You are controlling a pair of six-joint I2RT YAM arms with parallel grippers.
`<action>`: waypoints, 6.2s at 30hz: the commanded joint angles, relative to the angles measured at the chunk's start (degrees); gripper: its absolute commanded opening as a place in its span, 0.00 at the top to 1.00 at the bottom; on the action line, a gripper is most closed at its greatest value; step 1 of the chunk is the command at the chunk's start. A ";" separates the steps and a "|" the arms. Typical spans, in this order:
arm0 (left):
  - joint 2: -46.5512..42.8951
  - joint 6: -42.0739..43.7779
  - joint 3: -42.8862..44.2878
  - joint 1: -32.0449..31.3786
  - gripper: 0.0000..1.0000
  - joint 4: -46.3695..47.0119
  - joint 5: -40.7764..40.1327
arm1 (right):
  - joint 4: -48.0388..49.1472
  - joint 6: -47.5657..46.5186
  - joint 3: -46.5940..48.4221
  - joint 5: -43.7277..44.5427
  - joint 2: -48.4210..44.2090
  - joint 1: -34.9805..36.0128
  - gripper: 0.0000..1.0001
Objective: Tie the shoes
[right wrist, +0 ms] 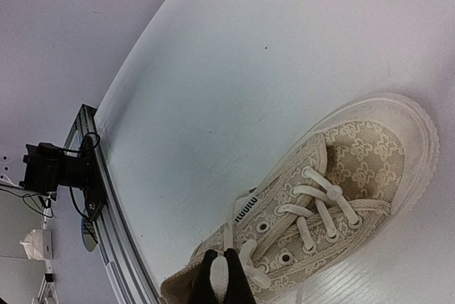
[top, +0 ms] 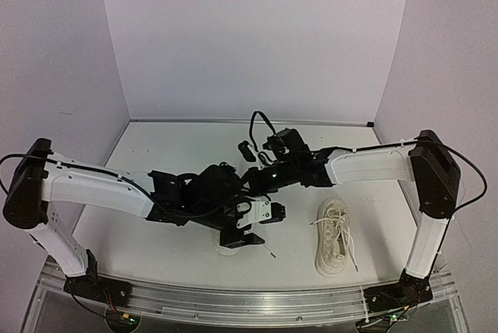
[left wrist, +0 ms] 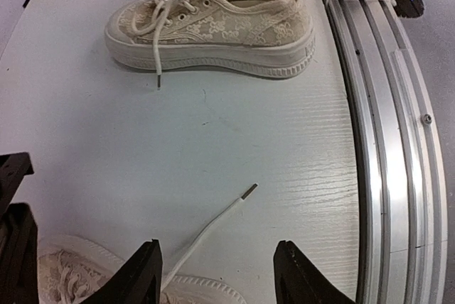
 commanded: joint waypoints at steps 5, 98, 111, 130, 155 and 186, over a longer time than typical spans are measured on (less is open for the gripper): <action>-20.65 -13.63 -13.85 4.35 0.23 15.66 -12.57 | 1.52 -0.65 4.74 -3.59 1.95 0.52 1.00; -10.25 -38.88 -16.95 24.15 0.40 11.55 -4.33 | -7.56 -11.58 7.71 -9.16 7.10 -1.45 0.92; -20.94 -28.40 -22.89 24.30 0.41 16.87 -1.52 | -7.87 -11.05 7.37 -8.67 5.27 -1.43 1.00; -20.35 11.52 -17.69 17.97 0.62 8.17 0.92 | -7.41 -9.84 7.68 -9.15 6.15 -1.43 1.00; -5.60 23.30 -8.21 15.86 0.83 2.63 0.03 | -6.90 -9.17 7.96 -9.95 6.85 -1.50 1.00; -3.50 10.68 -10.28 15.90 1.00 9.01 -3.52 | -5.99 -8.39 7.26 -10.28 5.76 -1.53 1.00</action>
